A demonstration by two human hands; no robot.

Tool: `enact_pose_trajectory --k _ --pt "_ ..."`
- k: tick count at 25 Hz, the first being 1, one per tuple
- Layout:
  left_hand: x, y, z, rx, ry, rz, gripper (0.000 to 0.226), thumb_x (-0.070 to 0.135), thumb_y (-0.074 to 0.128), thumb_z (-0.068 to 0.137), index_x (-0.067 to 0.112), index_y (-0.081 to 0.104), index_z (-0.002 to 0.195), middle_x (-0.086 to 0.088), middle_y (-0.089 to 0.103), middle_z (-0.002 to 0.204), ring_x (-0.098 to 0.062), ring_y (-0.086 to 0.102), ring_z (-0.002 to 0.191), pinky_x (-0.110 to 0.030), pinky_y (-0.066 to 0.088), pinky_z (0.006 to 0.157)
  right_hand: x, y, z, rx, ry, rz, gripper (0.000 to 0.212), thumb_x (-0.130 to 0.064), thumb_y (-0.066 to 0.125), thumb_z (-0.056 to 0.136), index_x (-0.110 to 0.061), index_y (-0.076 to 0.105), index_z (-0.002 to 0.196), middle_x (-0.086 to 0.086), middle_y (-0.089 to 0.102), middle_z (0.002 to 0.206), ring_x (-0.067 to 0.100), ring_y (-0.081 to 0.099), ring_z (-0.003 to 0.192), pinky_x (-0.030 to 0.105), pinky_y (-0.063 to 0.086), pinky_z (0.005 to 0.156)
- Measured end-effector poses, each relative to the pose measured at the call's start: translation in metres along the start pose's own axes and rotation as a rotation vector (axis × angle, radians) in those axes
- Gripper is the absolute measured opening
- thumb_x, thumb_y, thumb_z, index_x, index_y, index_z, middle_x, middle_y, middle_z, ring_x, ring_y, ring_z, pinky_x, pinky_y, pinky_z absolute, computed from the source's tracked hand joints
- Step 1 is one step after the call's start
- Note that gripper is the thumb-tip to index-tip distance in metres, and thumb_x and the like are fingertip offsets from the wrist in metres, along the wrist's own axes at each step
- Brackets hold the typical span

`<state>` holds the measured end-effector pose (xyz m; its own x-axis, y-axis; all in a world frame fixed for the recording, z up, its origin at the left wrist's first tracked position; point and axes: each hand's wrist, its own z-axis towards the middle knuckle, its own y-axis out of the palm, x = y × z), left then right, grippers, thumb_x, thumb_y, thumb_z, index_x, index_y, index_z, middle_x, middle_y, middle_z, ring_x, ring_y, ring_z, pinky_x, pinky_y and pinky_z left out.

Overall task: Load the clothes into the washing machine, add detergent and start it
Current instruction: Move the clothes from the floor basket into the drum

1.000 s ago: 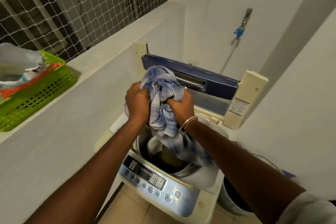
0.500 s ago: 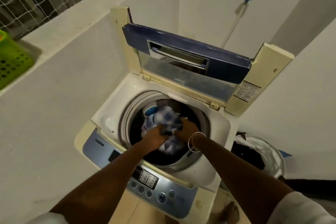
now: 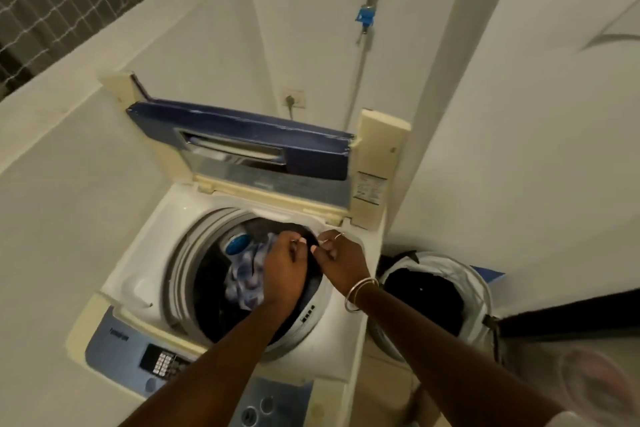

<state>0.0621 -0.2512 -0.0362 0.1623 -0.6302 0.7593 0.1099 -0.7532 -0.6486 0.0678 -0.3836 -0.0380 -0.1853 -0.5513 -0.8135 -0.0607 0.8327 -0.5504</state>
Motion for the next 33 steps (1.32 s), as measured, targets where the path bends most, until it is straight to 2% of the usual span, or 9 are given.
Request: enact_pose_trajectory --k 2,5,8,15,22,26,28,30,33 --pt "0.028 0.031 -0.012 0.024 0.124 0.041 0.004 0.028 0.051 0.1 0.026 0.055 0.102 0.011 0.06 0.087 0.01 0.054 0.079 -0.009 0.044 0.075 0.018 -0.028 -0.014 0.131 -0.023 0.035 0.009 -0.032 0.064 0.089 -0.025 0.065 0.096 -0.015 0.061 0.074 0.004 0.062 0.072 0.017 0.044 0.071" --pt "0.066 0.081 -0.036 -0.069 0.226 -0.079 0.008 0.034 0.048 0.103 0.027 0.052 0.102 0.009 0.063 0.087 -0.004 0.061 0.077 -0.024 0.05 0.068 0.063 -0.067 -0.032 0.306 0.017 0.113 0.007 -0.033 0.064 0.09 -0.026 0.064 0.088 -0.017 0.056 0.065 0.0 0.058 0.062 0.011 0.042 0.061" --pt "0.091 0.143 -0.059 -0.218 0.305 -0.082 0.005 0.036 0.044 0.105 0.034 0.048 0.102 0.015 0.061 0.087 -0.002 0.061 0.077 -0.023 0.051 0.069 0.121 -0.104 -0.04 0.377 0.121 0.121 0.016 -0.041 0.059 0.094 -0.027 0.062 0.086 -0.013 0.058 0.063 0.003 0.057 0.059 0.022 0.049 0.06" --pt "0.08 0.307 -0.048 -0.331 0.212 -0.01 0.016 0.035 0.043 0.105 0.028 0.047 0.092 0.012 0.055 0.075 0.001 0.056 0.068 -0.025 0.045 0.06 0.26 -0.148 -0.011 0.265 0.283 -0.005 0.016 -0.046 0.055 0.094 -0.031 0.06 0.089 -0.01 0.065 0.07 0.003 0.062 0.067 0.03 0.055 0.071" --pt "-0.011 0.442 -0.041 -0.474 0.232 0.069 0.021 0.031 0.042 0.106 0.022 0.049 0.088 0.009 0.052 0.074 -0.006 0.054 0.068 -0.029 0.049 0.064 0.423 -0.117 0.026 0.105 0.409 -0.074 0.022 -0.046 0.059 0.092 -0.028 0.062 0.103 -0.005 0.068 0.074 0.012 0.067 0.076 0.034 0.055 0.075" --pt "-0.081 0.501 -0.031 -0.629 0.213 0.224 0.014 0.027 0.052 0.102 0.015 0.055 0.107 0.001 0.06 0.099 -0.013 0.059 0.087 -0.029 0.05 0.079 0.526 -0.081 0.042 -0.103 0.468 -0.128 0.046 -0.046 0.065 0.088 -0.025 0.054 0.128 -0.001 0.066 0.11 0.02 0.064 0.105 0.036 0.052 0.091" --pt "-0.116 0.53 -0.021 -0.765 0.179 0.397 0.048 0.033 0.067 0.09 0.013 0.049 0.129 -0.01 0.055 0.124 -0.028 0.058 0.111 -0.034 0.047 0.091 0.573 -0.062 0.052 -0.251 0.455 -0.267 0.077 -0.051 0.068 0.082 -0.025 0.036 0.146 0.008 0.048 0.139 0.031 0.049 0.128 0.044 0.045 0.104" --pt "-0.146 0.554 -0.014 -0.857 0.213 0.665 0.106 0.055 0.08 0.068 0.022 0.024 0.152 -0.018 0.035 0.149 -0.04 0.041 0.134 -0.049 0.04 0.106 0.614 -0.044 0.067 -0.375 0.477 -0.456 0.115 -0.061 0.073 0.067 -0.032 0.005 0.155 0.015 0.02 0.157 0.044 0.025 0.142 0.055 0.035 0.112" --pt "-0.186 0.584 -0.01 -0.968 0.231 1.01 0.154 0.077 0.081 0.044 0.036 -0.022 0.15 -0.021 -0.006 0.161 -0.05 0.007 0.147 -0.068 0.025 0.11 0.654 -0.024 0.091 -0.477 0.459 -0.606 0.155 -0.069 0.084 0.043 -0.04 -0.026 0.149 0.014 -0.017 0.162 0.051 -0.003 0.146 0.071 0.025 0.11"
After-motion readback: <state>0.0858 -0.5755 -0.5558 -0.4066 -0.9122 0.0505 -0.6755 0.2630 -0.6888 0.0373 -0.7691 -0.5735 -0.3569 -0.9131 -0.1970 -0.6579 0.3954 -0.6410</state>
